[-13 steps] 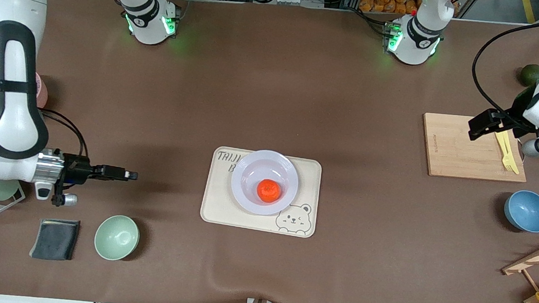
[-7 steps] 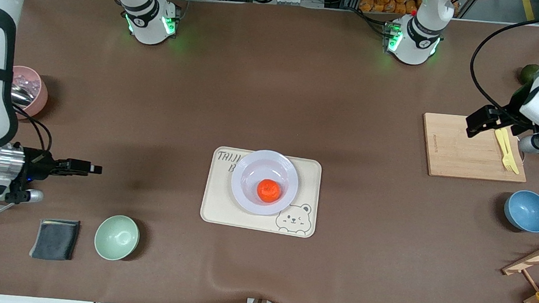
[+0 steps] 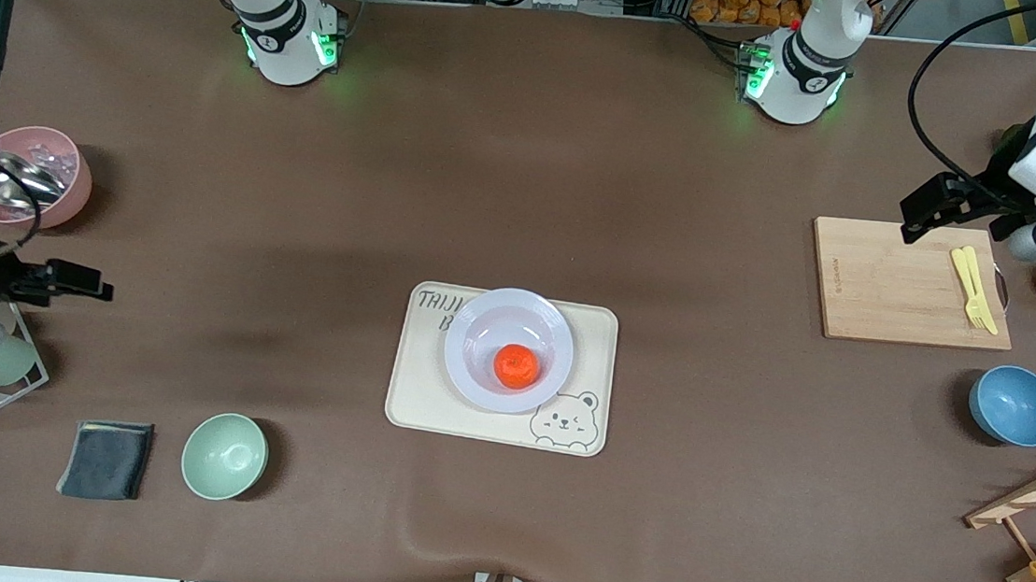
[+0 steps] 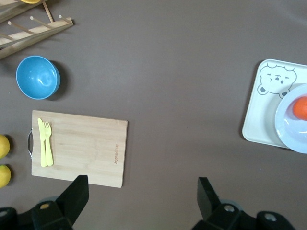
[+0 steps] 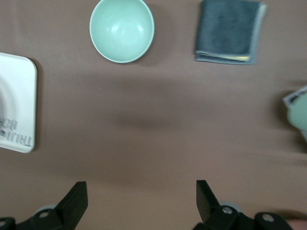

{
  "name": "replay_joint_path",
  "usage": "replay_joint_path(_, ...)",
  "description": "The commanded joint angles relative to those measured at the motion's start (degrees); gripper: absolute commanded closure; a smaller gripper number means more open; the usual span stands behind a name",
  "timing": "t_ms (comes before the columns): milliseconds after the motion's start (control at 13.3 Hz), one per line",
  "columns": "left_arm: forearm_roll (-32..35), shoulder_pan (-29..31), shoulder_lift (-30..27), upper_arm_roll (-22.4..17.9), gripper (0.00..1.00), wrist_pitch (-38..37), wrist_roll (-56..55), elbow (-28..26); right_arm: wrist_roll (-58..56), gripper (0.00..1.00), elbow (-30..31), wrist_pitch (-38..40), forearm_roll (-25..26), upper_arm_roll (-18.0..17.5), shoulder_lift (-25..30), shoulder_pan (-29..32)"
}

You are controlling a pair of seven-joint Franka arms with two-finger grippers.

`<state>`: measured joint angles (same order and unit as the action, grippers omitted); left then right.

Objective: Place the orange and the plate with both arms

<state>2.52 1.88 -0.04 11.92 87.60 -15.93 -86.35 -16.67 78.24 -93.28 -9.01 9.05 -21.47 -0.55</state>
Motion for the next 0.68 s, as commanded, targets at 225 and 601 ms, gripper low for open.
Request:
replay_joint_path(225,-1.73,0.76,-1.46,-0.06,0.00,-1.29,1.26,-1.89,1.72,0.00,8.84,0.91,5.05,0.00,11.70,-0.85)
replay_joint_path(601,-1.82,0.94,-1.90,-0.06,0.00,-1.38,1.26,-2.42,5.74,0.00,14.74,0.64,6.10,-0.17,18.56,-1.29)
